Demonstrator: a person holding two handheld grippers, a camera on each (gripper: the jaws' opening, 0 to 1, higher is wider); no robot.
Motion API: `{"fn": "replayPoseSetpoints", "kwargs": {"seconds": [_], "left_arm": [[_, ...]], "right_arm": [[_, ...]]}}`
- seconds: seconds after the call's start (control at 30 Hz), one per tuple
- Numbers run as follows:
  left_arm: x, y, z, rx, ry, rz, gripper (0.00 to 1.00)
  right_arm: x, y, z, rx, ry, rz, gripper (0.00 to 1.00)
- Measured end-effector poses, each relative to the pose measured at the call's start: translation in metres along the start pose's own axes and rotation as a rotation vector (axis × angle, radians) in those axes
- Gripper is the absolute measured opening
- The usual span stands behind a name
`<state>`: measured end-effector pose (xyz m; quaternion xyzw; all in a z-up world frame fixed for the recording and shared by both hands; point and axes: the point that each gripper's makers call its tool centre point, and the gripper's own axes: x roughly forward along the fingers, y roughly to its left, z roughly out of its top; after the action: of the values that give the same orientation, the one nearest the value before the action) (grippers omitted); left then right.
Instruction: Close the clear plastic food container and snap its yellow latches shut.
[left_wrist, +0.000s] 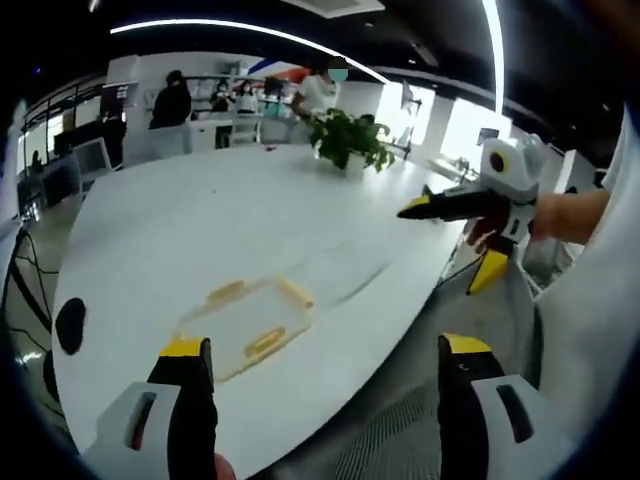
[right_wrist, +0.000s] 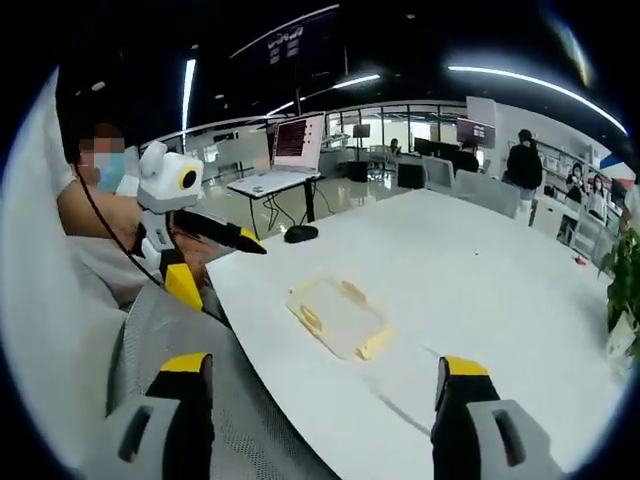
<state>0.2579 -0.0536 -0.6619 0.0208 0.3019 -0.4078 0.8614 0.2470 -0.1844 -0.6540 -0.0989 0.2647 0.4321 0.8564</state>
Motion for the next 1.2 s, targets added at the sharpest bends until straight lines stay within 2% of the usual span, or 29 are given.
{"fn": "replayPoseSetpoints", "kwargs": {"seconds": [0.17, 0.33, 0.4, 0.5, 0.53, 0.77, 0.9, 1.07, 1.2], "left_arm": [[-0.001, 0.014, -0.005, 0.047, 0.030, -0.001, 0.92], [-0.002, 0.030, -0.006, 0.084, 0.038, 0.004, 0.90], [-0.002, 0.035, -0.007, 0.122, 0.048, 0.001, 0.89], [0.001, 0.041, -0.010, 0.160, 0.064, -0.014, 0.92], [0.002, 0.044, -0.011, 0.159, 0.064, -0.018, 0.94], [0.007, 0.060, -0.014, 0.140, 0.075, -0.036, 0.93], [0.010, 0.065, -0.018, 0.214, 0.116, -0.058, 0.93], [0.014, 0.066, -0.018, 0.259, 0.148, -0.108, 0.94], [0.016, 0.072, -0.015, 0.305, 0.141, -0.103, 0.90]], "right_arm": [[0.013, 0.001, 0.004, -0.066, 0.025, 0.026, 0.92], [0.025, -0.003, 0.014, -0.121, 0.018, 0.039, 0.91], [0.030, -0.005, 0.014, -0.143, 0.027, 0.039, 0.90], [0.037, -0.007, 0.017, -0.135, 0.030, 0.044, 0.89], [0.038, -0.007, 0.016, -0.130, 0.039, 0.046, 0.89], [0.050, -0.009, 0.017, -0.153, 0.053, 0.058, 0.88], [0.056, -0.011, 0.014, -0.173, 0.074, 0.071, 0.87], [0.061, -0.016, 0.018, -0.191, 0.074, 0.076, 0.84], [0.067, -0.020, 0.019, -0.197, 0.074, 0.084, 0.84]]}}
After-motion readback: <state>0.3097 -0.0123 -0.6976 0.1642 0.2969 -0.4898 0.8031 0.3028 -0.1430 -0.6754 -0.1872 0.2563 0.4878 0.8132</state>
